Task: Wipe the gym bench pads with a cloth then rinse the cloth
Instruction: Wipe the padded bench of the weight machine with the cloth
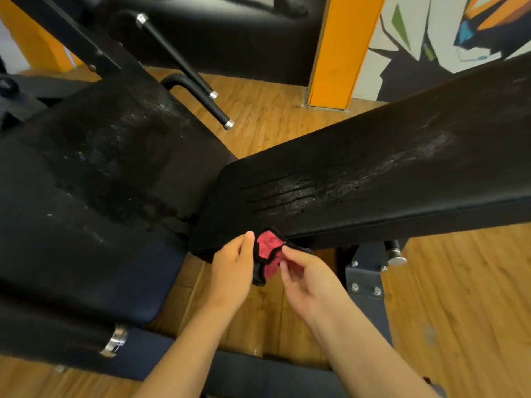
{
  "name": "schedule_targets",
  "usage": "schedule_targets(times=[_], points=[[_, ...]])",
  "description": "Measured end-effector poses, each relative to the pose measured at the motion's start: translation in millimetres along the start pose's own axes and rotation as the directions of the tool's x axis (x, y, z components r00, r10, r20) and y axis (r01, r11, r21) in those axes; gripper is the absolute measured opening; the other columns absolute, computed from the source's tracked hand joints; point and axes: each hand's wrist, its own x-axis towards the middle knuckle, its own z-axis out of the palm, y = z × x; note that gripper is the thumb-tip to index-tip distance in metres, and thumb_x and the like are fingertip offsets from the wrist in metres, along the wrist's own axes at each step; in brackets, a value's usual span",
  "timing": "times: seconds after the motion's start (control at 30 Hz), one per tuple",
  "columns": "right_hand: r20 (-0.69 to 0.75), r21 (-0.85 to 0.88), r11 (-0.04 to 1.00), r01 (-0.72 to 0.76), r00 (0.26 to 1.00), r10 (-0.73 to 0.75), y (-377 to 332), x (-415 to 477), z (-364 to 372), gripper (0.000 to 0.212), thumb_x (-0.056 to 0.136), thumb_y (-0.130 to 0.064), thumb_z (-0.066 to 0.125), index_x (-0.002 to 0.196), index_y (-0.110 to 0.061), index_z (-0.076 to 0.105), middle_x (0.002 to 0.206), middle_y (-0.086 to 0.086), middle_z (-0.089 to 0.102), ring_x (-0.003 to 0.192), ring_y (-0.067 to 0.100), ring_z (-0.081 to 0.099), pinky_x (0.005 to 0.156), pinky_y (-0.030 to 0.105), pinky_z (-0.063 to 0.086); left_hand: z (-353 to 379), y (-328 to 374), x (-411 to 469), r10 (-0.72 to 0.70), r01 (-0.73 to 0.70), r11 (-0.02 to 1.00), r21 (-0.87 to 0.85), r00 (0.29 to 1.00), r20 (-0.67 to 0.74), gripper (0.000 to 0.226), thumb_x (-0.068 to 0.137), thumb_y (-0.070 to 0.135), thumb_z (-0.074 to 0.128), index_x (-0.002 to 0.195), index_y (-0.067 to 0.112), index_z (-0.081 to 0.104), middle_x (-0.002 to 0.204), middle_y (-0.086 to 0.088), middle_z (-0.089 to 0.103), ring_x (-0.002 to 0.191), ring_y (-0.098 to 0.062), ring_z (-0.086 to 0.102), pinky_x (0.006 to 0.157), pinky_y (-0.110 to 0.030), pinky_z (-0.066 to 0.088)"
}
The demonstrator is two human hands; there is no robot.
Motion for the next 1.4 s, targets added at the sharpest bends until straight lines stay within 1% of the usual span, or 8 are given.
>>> schedule_targets(times=[0.13, 0.33, 0.5, 0.8, 0.93, 1.03, 1.2, 1.4], points=[[-0.033, -0.100, 0.992, 0.073, 0.996, -0.077, 1, 5, -13, 0.043, 0.084, -0.009, 0.067, 0.126, -0.008, 0.059, 0.106, 0.007, 0.071, 0.094, 0.019, 0.065, 0.072, 0.032, 0.046, -9, 2, -4, 0.189, -0.216, 0.973, 0.086, 0.950, 0.250, 0.030, 0.102, 0.023, 0.044, 0.076, 0.018, 0.059, 0.073, 0.002, 0.058, 0.069, -0.001, 0.055, 0.068, -0.026, 0.042], [0.002, 0.123, 0.959, 0.255, 0.966, -0.257, -41, -24, -29, 0.007, 0.094, -0.011, 0.055, 0.094, -0.012, 0.061, 0.071, 0.005, 0.073, 0.075, 0.019, 0.067, 0.066, 0.045, 0.058, 7, 38, 22, 0.545, -0.534, 0.820, 0.204, 0.838, 0.002, 0.020, 0.101, 0.024, 0.041, 0.094, 0.019, 0.059, 0.091, 0.009, 0.054, 0.087, -0.006, 0.050, 0.073, -0.016, 0.041], [-0.040, 0.148, 0.947, 0.285, 0.959, -0.282, -41, -49, -36, 0.011, 0.091, -0.016, 0.059, 0.102, -0.013, 0.062, 0.083, 0.007, 0.071, 0.095, 0.023, 0.065, 0.085, 0.049, 0.052, 36, 5, 46, 0.516, -0.444, 0.808, 0.388, 0.851, -0.100, 0.023, 0.097, 0.027, 0.039, 0.103, 0.016, 0.058, 0.101, 0.004, 0.055, 0.096, -0.007, 0.044, 0.083, -0.027, 0.043], [0.016, 0.167, 0.948, 0.270, 0.961, -0.277, -32, -50, -51, 0.029, 0.073, -0.013, 0.066, 0.102, -0.013, 0.062, 0.085, 0.011, 0.074, 0.083, 0.028, 0.073, 0.068, 0.041, 0.061, 36, -1, 48, 0.540, -0.454, 0.758, 0.470, 0.839, -0.061, 0.032, 0.090, 0.031, 0.033, 0.102, 0.013, 0.056, 0.103, -0.002, 0.056, 0.096, -0.016, 0.049, 0.080, -0.028, 0.042], [0.111, 0.230, 0.930, 0.288, 0.941, -0.319, -32, -39, -32, 0.011, 0.088, -0.002, 0.056, 0.086, -0.004, 0.067, 0.082, 0.013, 0.073, 0.092, 0.028, 0.071, 0.076, 0.041, 0.059, 39, -1, 50, 0.555, -0.450, 0.743, 0.495, 0.828, -0.081, 0.028, 0.088, 0.025, 0.035, 0.100, 0.011, 0.056, 0.102, -0.005, 0.056, 0.094, -0.021, 0.049, 0.078, -0.032, 0.040], [0.138, 0.146, 0.920, 0.363, 0.914, -0.382, -30, -33, -19, 0.045, 0.095, -0.002, 0.049, 0.059, -0.006, 0.074, 0.078, 0.012, 0.074, 0.083, 0.019, 0.073, 0.078, 0.034, 0.059, 39, -2, 49, 0.562, -0.447, 0.729, 0.519, 0.823, -0.081, 0.028, 0.087, 0.024, 0.035, 0.099, 0.011, 0.056, 0.102, -0.007, 0.056, 0.094, -0.023, 0.049, 0.078, -0.032, 0.038], [0.217, 0.029, 0.901, 0.433, 0.877, -0.429, -20, -13, -15, 0.020, 0.097, -0.004, 0.047, 0.101, 0.012, 0.059, 0.105, 0.027, 0.068, 0.104, 0.028, 0.068, 0.095, 0.035, 0.052, 40, -2, 50, 0.555, -0.438, 0.730, 0.524, 0.828, -0.082, 0.029, 0.086, 0.025, 0.034, 0.100, 0.011, 0.056, 0.102, -0.006, 0.056, 0.095, -0.022, 0.049, 0.079, -0.034, 0.040], [0.105, -0.001, 0.959, 0.285, 0.953, -0.283, -2, 1, -24, 0.015, 0.093, 0.000, 0.053, 0.105, 0.004, 0.061, 0.107, 0.023, 0.069, 0.098, 0.026, 0.069, 0.093, 0.039, 0.053, 40, -2, 49, 0.553, -0.434, 0.726, 0.532, 0.830, -0.077, 0.030, 0.085, 0.027, 0.033, 0.100, 0.012, 0.055, 0.104, -0.006, 0.054, 0.096, -0.022, 0.047, 0.080, -0.031, 0.037]])
